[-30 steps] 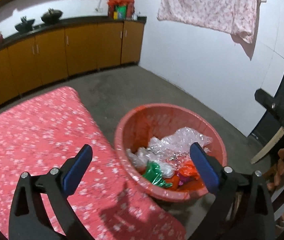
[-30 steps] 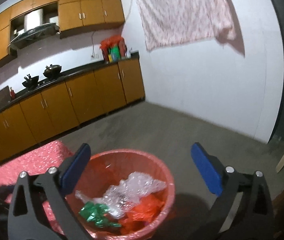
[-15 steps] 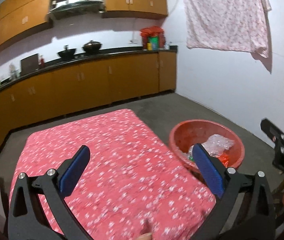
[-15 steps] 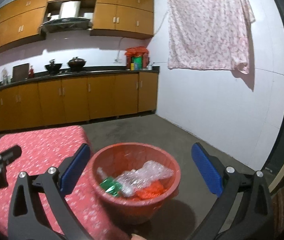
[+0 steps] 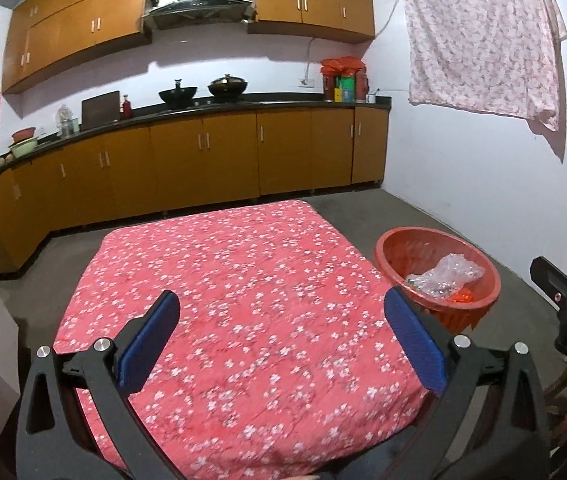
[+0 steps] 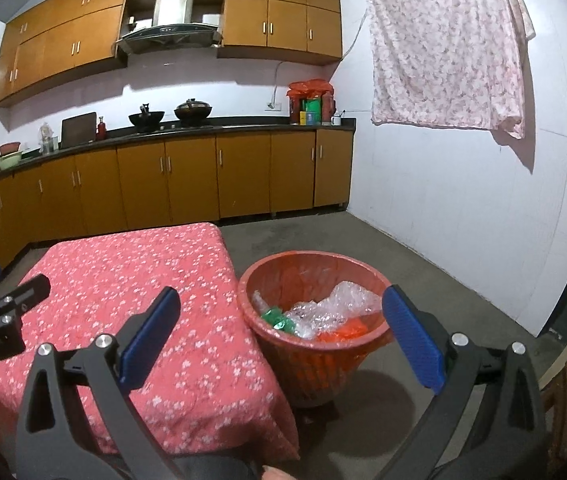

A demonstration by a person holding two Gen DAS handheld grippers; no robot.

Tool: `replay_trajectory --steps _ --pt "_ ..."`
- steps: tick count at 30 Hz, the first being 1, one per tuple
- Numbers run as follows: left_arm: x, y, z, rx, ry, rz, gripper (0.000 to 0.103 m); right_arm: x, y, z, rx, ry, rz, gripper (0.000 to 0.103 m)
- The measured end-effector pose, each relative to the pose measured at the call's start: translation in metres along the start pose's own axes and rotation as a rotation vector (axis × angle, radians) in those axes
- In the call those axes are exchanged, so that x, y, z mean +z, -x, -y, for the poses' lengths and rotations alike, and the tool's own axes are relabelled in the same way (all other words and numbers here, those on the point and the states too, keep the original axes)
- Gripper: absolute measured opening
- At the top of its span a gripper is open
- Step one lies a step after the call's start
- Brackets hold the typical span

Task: Collect trash

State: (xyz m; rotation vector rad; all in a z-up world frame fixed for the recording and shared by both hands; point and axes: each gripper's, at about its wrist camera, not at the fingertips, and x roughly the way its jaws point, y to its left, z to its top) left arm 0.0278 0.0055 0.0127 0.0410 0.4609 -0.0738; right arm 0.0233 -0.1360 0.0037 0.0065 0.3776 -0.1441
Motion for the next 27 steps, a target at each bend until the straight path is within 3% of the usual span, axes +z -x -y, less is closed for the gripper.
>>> replay_trajectory --steps 27 --pt "-0.027 0.024 -0.013 0.008 0.019 0.003 0.101 -0.021 0.018 -0.007 -0.011 -0.021 -0.015 0.099"
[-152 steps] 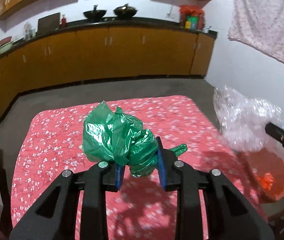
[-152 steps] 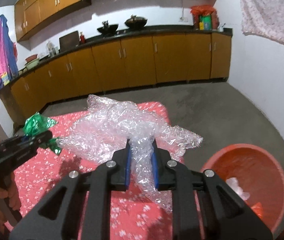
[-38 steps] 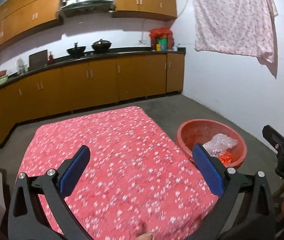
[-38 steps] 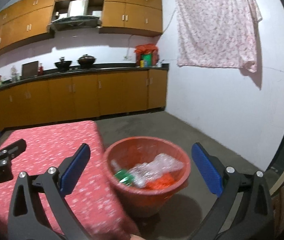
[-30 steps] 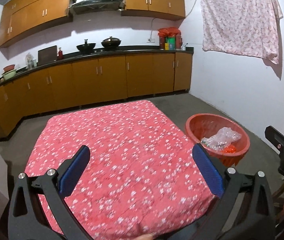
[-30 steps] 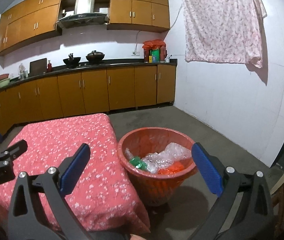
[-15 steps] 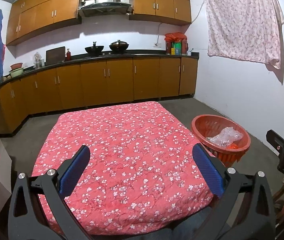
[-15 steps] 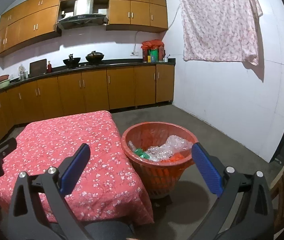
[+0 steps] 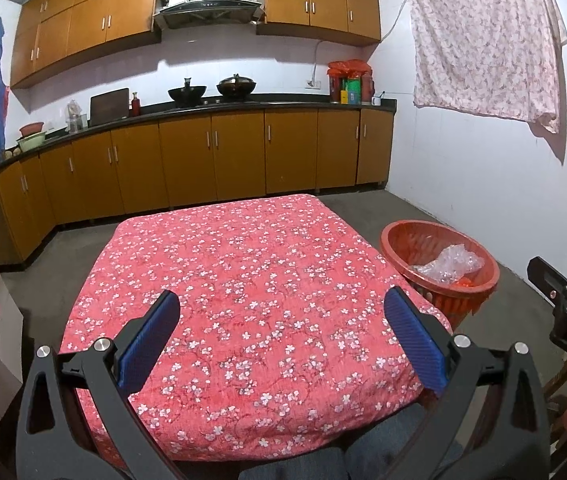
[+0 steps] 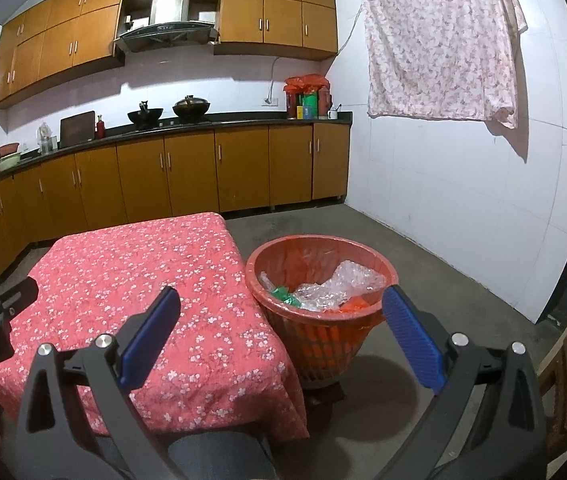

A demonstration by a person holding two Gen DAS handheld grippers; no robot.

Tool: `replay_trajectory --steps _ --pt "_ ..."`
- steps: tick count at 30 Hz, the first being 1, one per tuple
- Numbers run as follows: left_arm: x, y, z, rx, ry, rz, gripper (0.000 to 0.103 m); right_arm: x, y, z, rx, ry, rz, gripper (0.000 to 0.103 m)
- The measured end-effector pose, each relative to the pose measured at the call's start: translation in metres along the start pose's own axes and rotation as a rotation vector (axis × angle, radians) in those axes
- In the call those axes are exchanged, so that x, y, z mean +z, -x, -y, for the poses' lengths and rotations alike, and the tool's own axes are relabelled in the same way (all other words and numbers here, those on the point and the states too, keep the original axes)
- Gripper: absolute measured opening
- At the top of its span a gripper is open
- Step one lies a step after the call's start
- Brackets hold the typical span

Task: Collect trash

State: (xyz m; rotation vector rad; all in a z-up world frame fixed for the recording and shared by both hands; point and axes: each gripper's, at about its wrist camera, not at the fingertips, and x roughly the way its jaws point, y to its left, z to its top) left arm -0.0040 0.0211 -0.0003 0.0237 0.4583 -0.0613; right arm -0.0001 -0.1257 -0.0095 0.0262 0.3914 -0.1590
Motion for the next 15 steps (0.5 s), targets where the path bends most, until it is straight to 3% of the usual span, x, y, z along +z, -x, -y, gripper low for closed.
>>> replay_trajectory --steps 15 --pt "0.0012 -0.0023 -0.0039 -0.014 0.025 -0.011 0.101 -0.0012 0.0007 -0.0009 -0.005 0.004 0.009 0.099"
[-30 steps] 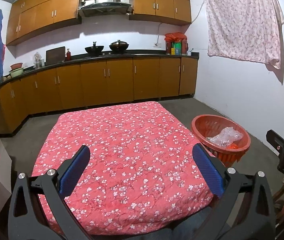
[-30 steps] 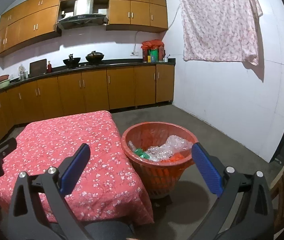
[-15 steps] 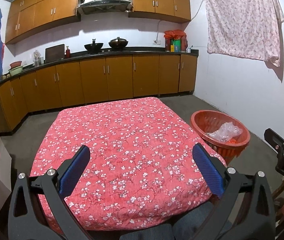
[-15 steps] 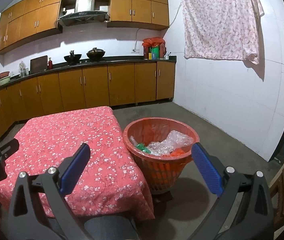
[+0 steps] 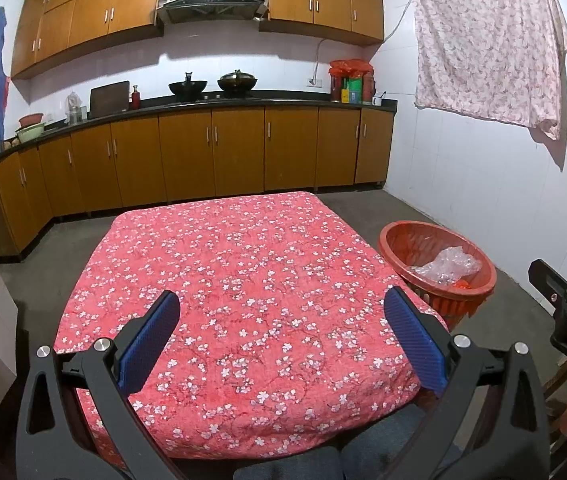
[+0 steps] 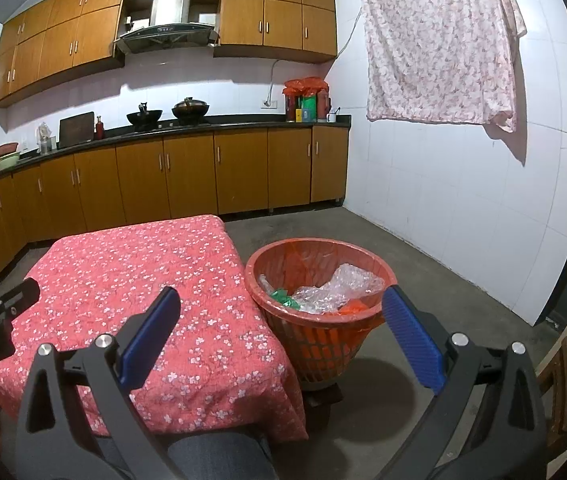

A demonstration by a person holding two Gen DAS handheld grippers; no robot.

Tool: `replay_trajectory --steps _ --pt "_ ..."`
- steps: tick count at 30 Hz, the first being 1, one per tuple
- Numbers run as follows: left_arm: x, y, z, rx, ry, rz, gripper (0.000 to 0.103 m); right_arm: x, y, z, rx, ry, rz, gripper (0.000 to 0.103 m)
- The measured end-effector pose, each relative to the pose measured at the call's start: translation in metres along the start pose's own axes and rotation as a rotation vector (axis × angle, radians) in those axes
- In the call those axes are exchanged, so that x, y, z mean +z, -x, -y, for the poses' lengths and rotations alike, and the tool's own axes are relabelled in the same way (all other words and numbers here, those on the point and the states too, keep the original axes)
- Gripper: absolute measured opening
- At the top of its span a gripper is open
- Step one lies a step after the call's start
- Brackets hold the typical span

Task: Collect trash

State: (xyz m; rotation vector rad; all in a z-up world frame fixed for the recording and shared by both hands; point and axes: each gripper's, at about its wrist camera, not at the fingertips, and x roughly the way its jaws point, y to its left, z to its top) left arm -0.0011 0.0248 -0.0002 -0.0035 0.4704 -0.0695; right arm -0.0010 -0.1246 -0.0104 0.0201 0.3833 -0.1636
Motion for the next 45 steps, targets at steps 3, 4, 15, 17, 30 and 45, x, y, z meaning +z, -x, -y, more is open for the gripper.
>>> replay_trajectory --steps 3,4,15,17,30,45 --pt "0.0002 0.0002 0.0003 0.0 0.0 0.0 0.101 0.0005 0.0001 0.0004 0.001 -0.002 0.001 0.099" --pt "0.0 0.0001 0.0005 0.0 0.001 0.0 0.101 0.0005 0.0002 -0.0001 0.002 -0.002 0.0 0.099" --pt "0.0019 0.0019 0.0023 -0.007 0.0 0.005 0.101 0.0026 0.0015 0.0002 0.002 -0.002 0.003 0.099" --pt "0.002 0.0024 0.0025 -0.007 0.001 0.006 0.101 0.0027 0.0013 0.0002 0.001 -0.002 0.003 0.099" --pt "0.0023 0.0031 0.0039 -0.008 0.002 0.005 0.101 0.0036 0.0023 -0.0001 0.001 -0.003 0.003 0.099" --pt "0.0021 0.0037 0.0048 -0.008 0.001 0.006 0.101 0.0038 0.0029 -0.0003 0.002 -0.005 0.003 0.099"
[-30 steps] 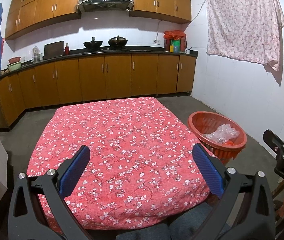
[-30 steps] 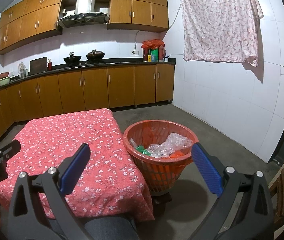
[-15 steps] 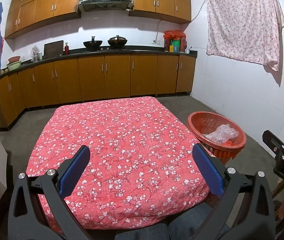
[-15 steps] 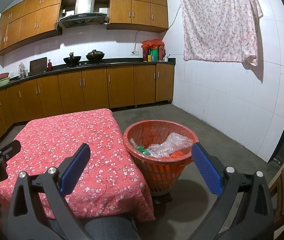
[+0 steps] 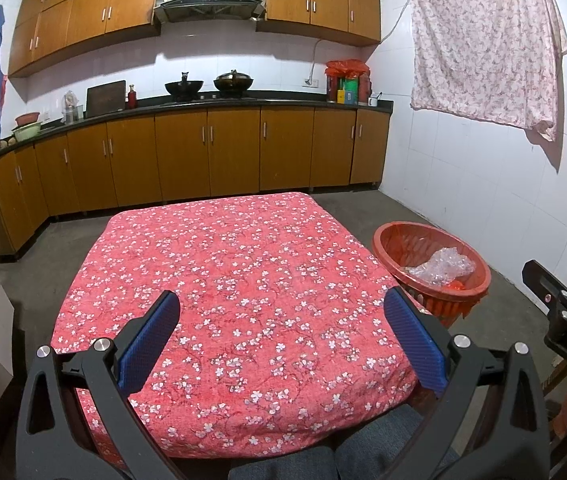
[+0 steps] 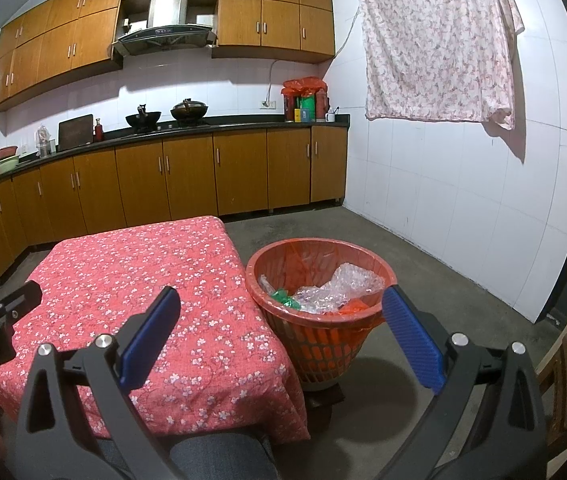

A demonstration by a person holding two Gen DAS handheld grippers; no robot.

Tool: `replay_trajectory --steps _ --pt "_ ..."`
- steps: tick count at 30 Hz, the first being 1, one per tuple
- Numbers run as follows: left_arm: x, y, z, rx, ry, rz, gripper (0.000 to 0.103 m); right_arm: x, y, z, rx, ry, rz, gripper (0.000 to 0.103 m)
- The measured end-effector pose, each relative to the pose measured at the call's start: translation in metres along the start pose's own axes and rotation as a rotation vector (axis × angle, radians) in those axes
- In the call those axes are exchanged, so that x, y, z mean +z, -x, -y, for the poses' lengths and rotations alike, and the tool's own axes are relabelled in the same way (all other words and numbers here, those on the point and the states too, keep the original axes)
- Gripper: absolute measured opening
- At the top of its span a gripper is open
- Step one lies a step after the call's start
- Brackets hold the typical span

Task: Collect trash

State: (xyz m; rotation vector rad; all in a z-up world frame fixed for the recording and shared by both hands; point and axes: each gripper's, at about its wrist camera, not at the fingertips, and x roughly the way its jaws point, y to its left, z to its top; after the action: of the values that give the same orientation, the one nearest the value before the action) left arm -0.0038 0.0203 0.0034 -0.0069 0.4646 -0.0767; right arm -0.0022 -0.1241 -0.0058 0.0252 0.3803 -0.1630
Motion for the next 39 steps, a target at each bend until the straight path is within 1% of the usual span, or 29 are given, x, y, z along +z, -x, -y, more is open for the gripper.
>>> replay_trajectory --steps 39 --pt "0.0001 0.002 0.0043 -0.003 -0.001 -0.001 0.101 0.0006 0.0009 -0.0012 0.0 -0.003 -0.002 0.099"
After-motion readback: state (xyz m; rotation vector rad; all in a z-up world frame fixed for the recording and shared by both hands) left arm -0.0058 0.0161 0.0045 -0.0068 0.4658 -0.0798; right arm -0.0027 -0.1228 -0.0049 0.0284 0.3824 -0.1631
